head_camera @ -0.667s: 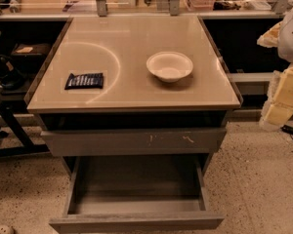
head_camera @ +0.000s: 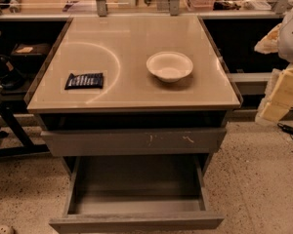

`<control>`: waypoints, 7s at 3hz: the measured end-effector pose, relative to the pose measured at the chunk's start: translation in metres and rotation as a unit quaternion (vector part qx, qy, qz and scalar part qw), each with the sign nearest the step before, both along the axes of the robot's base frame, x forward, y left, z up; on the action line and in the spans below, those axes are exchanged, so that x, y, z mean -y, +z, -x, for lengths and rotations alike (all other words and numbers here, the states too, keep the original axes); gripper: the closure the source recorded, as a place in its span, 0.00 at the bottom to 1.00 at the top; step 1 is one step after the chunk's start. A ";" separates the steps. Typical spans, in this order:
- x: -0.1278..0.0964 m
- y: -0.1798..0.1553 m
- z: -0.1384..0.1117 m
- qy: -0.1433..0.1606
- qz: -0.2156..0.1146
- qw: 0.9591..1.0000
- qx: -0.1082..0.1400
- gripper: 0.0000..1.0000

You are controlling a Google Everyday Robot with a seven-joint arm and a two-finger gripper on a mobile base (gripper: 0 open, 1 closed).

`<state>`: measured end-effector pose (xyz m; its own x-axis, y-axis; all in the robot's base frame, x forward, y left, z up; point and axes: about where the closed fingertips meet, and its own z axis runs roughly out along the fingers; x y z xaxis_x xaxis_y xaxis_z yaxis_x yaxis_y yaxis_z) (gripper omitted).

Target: Close middle drawer

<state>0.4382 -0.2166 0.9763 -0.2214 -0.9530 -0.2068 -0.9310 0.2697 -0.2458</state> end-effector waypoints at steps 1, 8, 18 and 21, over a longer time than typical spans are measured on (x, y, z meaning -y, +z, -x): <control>0.000 0.000 0.000 0.000 0.000 1.000 0.000 0.37; 0.026 -0.143 0.115 -0.030 0.018 0.990 -0.138 1.00; -0.063 -0.506 0.139 -0.131 -0.105 0.941 -0.293 1.00; -0.072 -0.535 0.112 -0.144 -0.121 0.942 -0.279 0.81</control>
Offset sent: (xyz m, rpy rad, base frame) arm 0.0000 0.0000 0.0000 0.0000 0.0000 0.0000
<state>0.3259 -0.1445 0.4414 -0.6012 -0.7773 -0.1852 -0.7775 0.5156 0.3601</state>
